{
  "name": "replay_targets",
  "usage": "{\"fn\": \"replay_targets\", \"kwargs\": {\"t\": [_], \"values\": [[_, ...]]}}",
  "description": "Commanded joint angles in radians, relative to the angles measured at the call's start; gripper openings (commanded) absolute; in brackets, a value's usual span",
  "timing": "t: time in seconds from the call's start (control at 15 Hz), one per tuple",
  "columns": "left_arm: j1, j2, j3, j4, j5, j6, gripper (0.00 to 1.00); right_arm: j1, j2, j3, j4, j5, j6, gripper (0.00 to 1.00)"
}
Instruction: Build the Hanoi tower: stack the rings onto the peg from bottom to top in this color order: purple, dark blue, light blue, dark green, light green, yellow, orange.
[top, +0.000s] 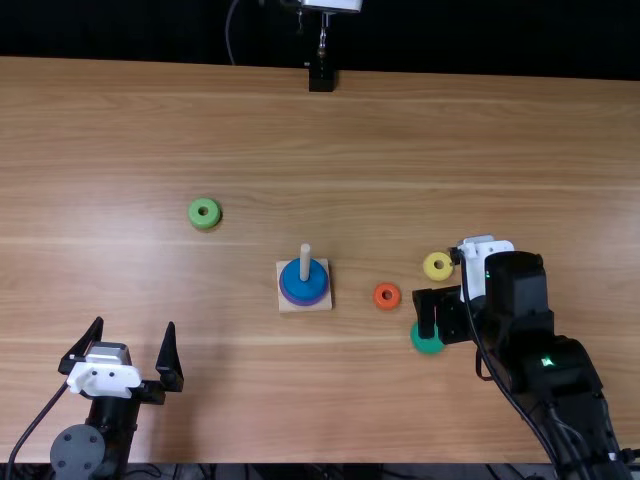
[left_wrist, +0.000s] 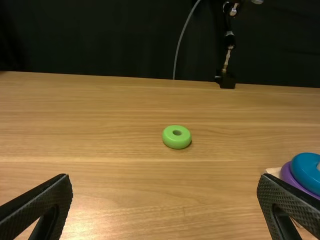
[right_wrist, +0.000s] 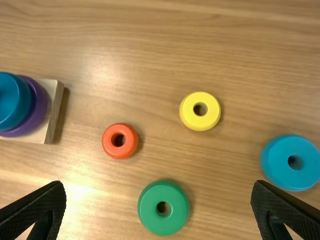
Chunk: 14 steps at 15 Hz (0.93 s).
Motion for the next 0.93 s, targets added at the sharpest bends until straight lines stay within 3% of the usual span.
{"fn": "replay_targets", "kwargs": {"t": [0.0,0.13,0.2,0.4,0.53,0.6,0.67,0.73,0.8,0.87], "values": [[0.000,-0.011,-0.033,-0.005,0.002,0.004,1.00,0.004,0.014,0.028,-0.006,-0.023,-0.011,1.00],[0.000,-0.011,-0.033,-0.005,0.002,0.004,1.00,0.016,0.046,0.031,-0.115,-0.091,-0.026,1.00],[0.000,-0.011,-0.033,-0.003,0.002,0.004,1.00,0.021,0.075,0.031,-0.144,-0.111,-0.033,1.00],[0.000,-0.011,-0.033,-0.005,0.002,0.004,1.00,0.045,0.107,0.025,-0.144,-0.109,-0.037,1.00],[-0.001,-0.011,-0.033,-0.005,0.002,0.004,1.00,0.071,0.158,0.024,-0.133,-0.091,-0.031,1.00],[0.000,-0.011,-0.033,-0.005,0.002,0.004,1.00,0.071,0.185,0.024,-0.135,-0.067,-0.031,1.00],[-0.001,-0.011,-0.033,-0.003,0.002,0.004,1.00,0.073,0.195,0.022,-0.144,-0.023,-0.028,1.00],[-0.001,-0.011,-0.033,-0.005,0.002,0.004,1.00,0.073,0.195,0.008,-0.143,0.009,-0.026,1.00],[-0.001,-0.011,-0.033,-0.005,0.002,0.004,1.00,0.073,0.195,-0.010,-0.133,0.032,-0.026,1.00],[0.000,-0.011,-0.033,-0.005,0.002,0.004,1.00,0.073,0.195,-0.013,-0.135,0.036,-0.026,1.00]]}}
